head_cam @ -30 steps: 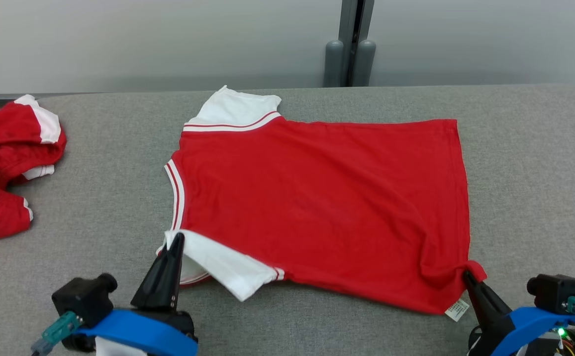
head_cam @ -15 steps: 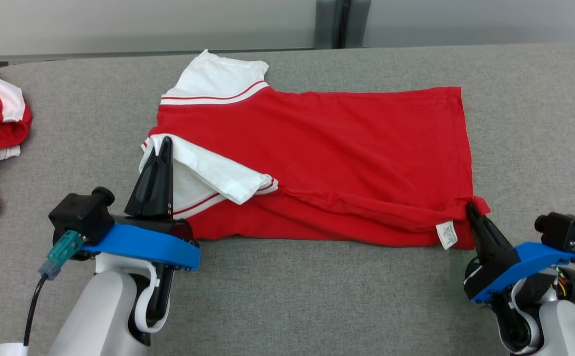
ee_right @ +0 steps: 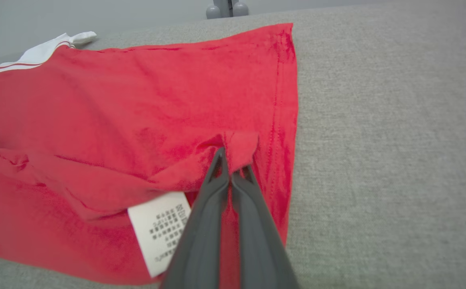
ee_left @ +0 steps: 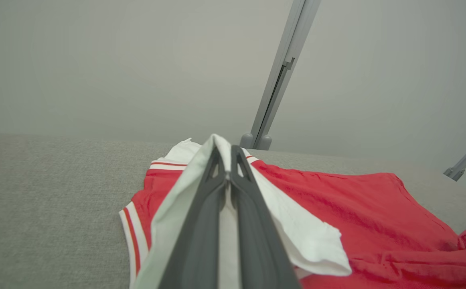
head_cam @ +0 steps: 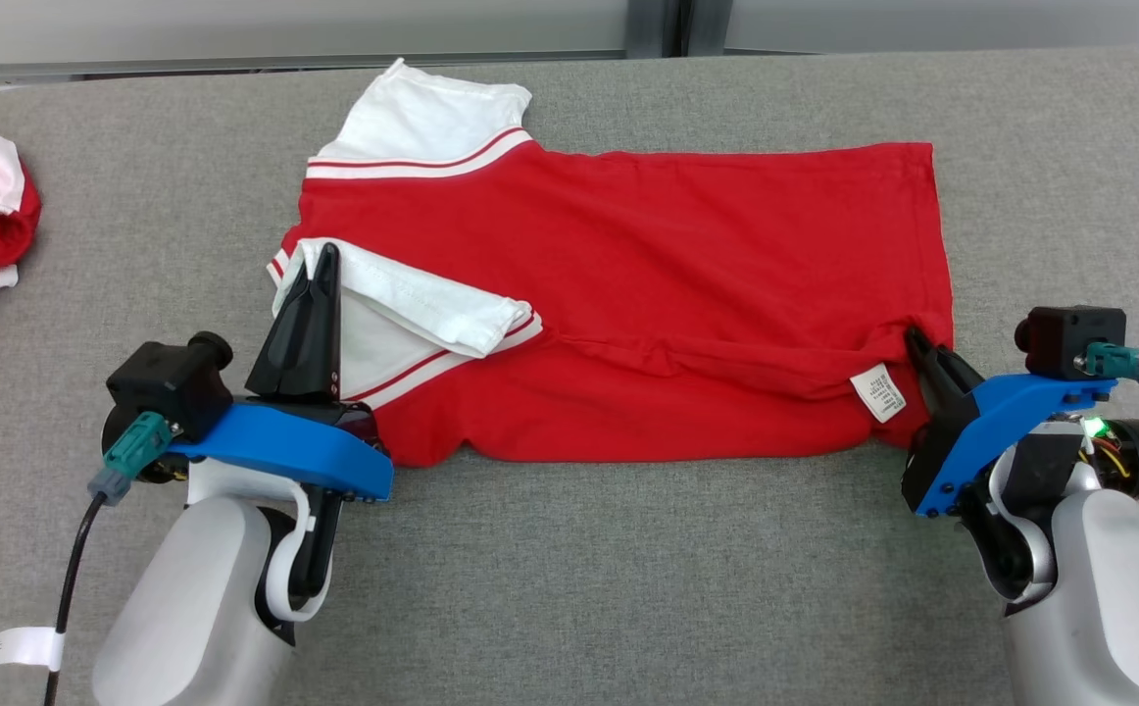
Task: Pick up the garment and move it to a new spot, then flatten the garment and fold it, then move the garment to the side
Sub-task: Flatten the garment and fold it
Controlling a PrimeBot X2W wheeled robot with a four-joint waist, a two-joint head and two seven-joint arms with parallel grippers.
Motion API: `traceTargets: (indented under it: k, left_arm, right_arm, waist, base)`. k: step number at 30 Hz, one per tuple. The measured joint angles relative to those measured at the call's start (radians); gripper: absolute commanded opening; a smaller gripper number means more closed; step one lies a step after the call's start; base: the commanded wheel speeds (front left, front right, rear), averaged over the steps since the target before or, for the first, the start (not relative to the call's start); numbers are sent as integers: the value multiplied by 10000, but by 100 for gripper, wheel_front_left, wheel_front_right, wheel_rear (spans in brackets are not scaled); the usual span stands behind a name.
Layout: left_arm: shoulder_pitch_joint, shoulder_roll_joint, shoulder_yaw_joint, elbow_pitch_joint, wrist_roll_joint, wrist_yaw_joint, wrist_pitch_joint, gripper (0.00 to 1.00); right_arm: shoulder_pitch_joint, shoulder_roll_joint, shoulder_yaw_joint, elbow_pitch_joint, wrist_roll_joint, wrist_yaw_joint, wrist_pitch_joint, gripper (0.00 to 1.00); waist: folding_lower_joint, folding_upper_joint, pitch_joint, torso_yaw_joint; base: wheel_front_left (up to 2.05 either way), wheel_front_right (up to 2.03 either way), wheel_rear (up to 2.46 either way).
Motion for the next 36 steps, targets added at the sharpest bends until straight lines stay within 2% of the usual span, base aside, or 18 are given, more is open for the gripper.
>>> traceTargets:
  k: [2,4,5,6,7,8,9,10,17,23,29,36]
  left_arm:
    - [-72,-13,-10,71,-13,0,0,0]
    - [-184,-29,-13,178,-13,6,-2,0]
    - [-247,-42,-15,249,-13,12,-6,0]
    - [-326,-59,-13,328,-12,15,-19,0]
    - [-390,-86,-8,403,-8,54,-54,6]
    - [-452,-111,-10,479,25,94,-109,38]
    - [-507,-115,-10,550,54,102,-161,91]
    - [-544,-123,-2,593,100,104,-230,100]
    - [-463,-169,-48,570,194,-2,-485,100]
    - [636,56,125,-4,-52,21,-489,100]
    - [2218,370,677,-665,-790,612,276,100]
    - [3267,244,926,-1122,-1964,1051,1762,100]
  right_arm:
    - [-40,0,-36,-2,-161,0,265,1]
    - [-101,2,-157,-21,-213,0,337,8]
    - [-142,2,-242,-27,-268,0,337,13]
    - [-190,0,-324,-38,-290,0,314,24]
    - [-225,0,-380,-56,-309,0,198,50]
    - [-243,-4,-408,-67,-313,0,104,100]
    - [-245,0,-416,-63,-291,0,4,100]
    - [-247,0,-424,-56,-221,0,-86,100]
    - [-81,-2,-474,-364,35,0,-798,100]
    - [854,0,-357,-1313,107,0,-1120,100]
    - [1911,-2,-360,-2383,23,0,-1099,100]
    - [2603,-2,-251,-3053,109,0,-880,100]
  waist:
    - [-1,0,6,32]
    - [-1,0,23,61]
    - [-1,0,32,72]
    - [-1,0,44,81]
    - [0,0,55,91]
    - [-1,0,67,96]
    - [-1,0,79,95]
    - [-1,0,87,89]
    - [-1,0,51,52]
    - [-1,0,-154,32]
    - [-3,0,-433,82]
    - [-3,0,-545,63]
  base:
    - [0,0,0]
    - [0,0,0]
    - [0,0,0]
    - [0,0,0]
    - [0,0,0]
    - [0,0,0]
    - [0,0,0]
    - [0,0,0]
    - [0,0,0]
    - [0,0,0]
    - [0,0,0]
    - [0,0,0]
